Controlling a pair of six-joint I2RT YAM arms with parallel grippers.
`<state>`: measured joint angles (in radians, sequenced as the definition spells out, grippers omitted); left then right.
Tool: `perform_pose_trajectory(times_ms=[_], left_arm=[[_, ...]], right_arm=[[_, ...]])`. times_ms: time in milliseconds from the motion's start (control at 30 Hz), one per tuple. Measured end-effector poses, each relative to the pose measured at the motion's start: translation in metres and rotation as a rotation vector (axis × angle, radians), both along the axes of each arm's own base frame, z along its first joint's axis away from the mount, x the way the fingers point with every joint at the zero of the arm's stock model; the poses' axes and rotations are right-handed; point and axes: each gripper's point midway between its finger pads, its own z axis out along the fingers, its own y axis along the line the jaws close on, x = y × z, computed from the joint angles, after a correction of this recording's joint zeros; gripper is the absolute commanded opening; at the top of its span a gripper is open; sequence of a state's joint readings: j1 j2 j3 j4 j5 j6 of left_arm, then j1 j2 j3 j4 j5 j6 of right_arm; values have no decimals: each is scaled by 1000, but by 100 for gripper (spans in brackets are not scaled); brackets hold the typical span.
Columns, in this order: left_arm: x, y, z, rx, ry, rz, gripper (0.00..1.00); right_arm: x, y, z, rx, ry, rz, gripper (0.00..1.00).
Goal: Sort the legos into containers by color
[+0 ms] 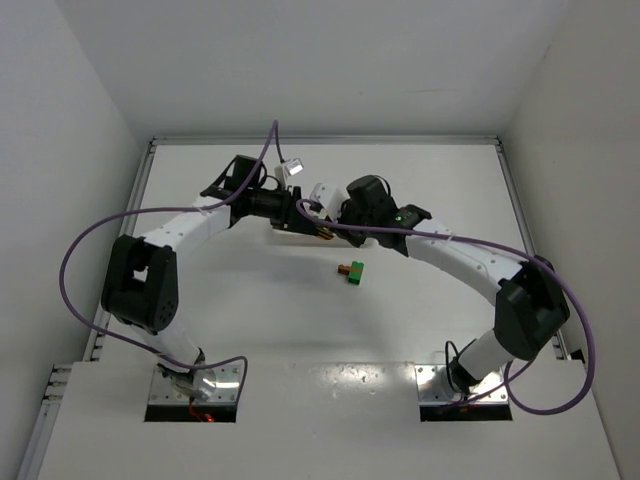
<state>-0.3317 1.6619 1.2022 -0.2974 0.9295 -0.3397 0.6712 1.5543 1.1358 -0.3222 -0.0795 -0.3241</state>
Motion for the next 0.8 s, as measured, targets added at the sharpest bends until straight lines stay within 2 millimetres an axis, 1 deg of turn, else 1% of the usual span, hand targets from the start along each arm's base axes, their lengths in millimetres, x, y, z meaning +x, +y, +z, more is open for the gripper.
perform_pose_trajectory(times_ms=[100, 167, 300, 400, 467, 567, 633, 800], left_arm=[[-1, 1, -3, 7, -12, -10, 0], [-6, 4, -10, 23, -15, -17, 0], [-26, 16, -26, 80, -5, -18, 0], [-37, 24, -28, 112, -25, -9, 0], [-38, 29, -25, 136, -56, 2, 0], [-35, 34, -21, 165, -102, 18, 0], [-33, 37, -22, 183, -115, 30, 0], [-29, 42, -27, 221, -126, 48, 0]], right_arm=[[7, -6, 2, 15, 0, -33, 0], [15, -13, 3, 27, -4, -70, 0], [35, -40, 5, 52, 2, -174, 0], [44, -59, -1, 87, 51, -258, 0], [51, -73, -14, 106, 115, -327, 0], [58, -88, -38, 114, 216, -417, 0], [59, -88, -51, 115, 285, -455, 0], [61, -77, -74, 133, 402, -480, 0]])
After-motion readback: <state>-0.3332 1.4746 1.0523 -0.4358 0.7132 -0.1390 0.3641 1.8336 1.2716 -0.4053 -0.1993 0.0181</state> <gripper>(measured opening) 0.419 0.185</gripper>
